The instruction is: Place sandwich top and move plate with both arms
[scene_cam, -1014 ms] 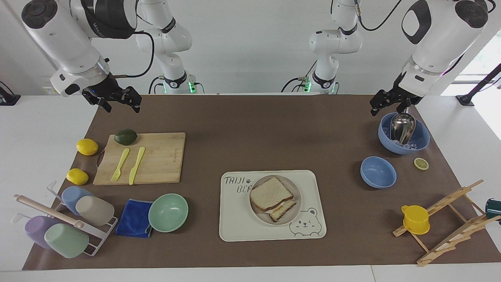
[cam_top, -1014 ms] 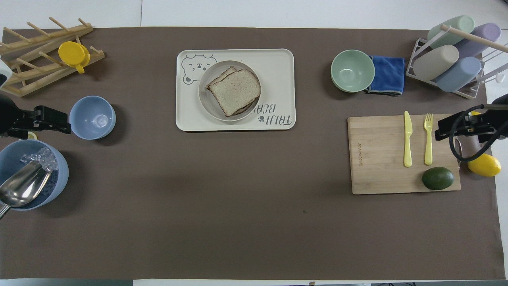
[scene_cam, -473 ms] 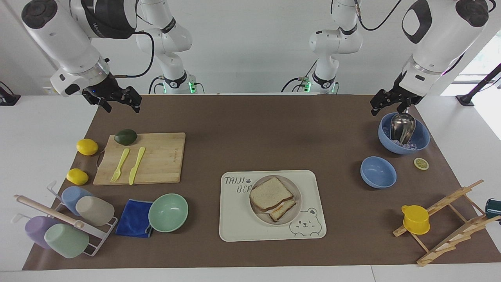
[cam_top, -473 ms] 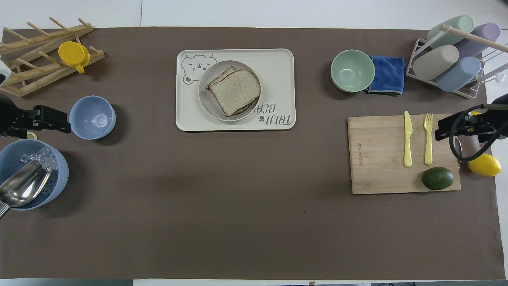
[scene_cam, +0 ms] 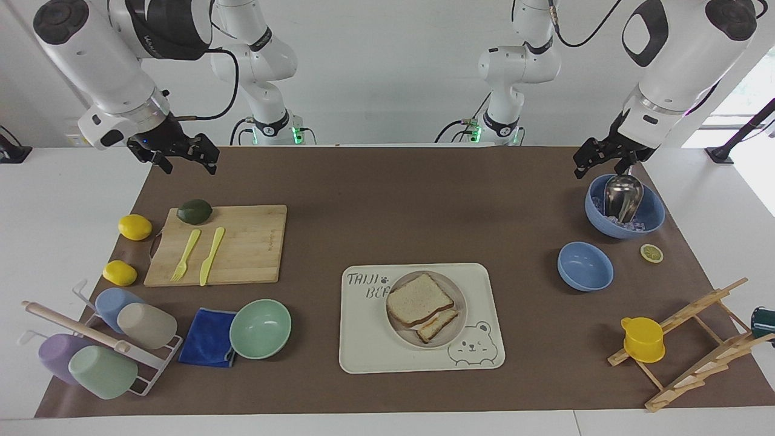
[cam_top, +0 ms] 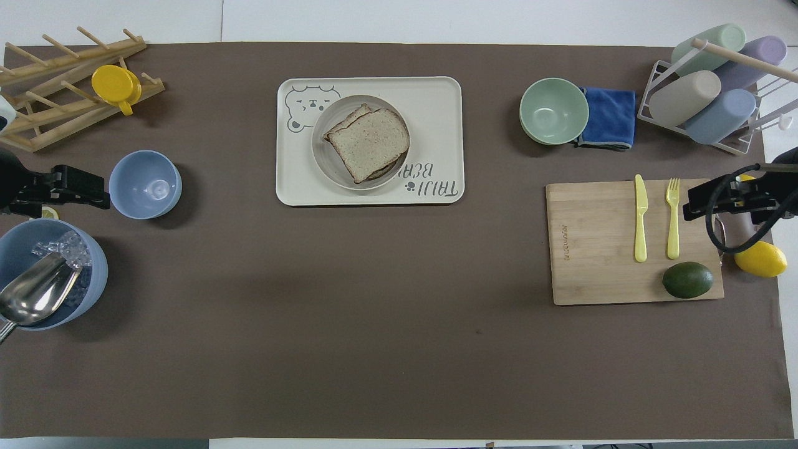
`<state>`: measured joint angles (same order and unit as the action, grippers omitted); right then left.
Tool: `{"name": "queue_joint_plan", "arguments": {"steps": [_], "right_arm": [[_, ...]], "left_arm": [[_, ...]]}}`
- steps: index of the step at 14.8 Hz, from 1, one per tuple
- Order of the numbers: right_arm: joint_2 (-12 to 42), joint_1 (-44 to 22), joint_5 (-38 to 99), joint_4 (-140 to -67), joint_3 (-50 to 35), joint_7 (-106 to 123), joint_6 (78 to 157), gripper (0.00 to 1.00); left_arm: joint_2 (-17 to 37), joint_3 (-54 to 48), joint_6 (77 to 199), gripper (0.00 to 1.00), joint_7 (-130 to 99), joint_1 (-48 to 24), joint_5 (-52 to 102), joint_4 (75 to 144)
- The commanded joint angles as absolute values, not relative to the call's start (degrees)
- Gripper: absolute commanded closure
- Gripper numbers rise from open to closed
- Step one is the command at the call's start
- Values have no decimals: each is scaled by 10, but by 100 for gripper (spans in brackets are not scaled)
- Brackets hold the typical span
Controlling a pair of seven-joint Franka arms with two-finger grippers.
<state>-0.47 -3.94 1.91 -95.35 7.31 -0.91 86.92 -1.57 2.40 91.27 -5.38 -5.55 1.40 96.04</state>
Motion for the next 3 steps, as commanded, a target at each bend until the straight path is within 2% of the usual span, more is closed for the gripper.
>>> {"name": "queue_joint_plan", "arguments": {"steps": [1, 3], "right_arm": [[-16, -38, 33, -962, 76, 1, 866, 0], [-16, -38, 33, -962, 76, 1, 866, 0]], "left_arm": [[-28, 24, 919, 0, -45, -54, 7, 969], [-28, 24, 919, 0, -44, -54, 7, 970]]}}
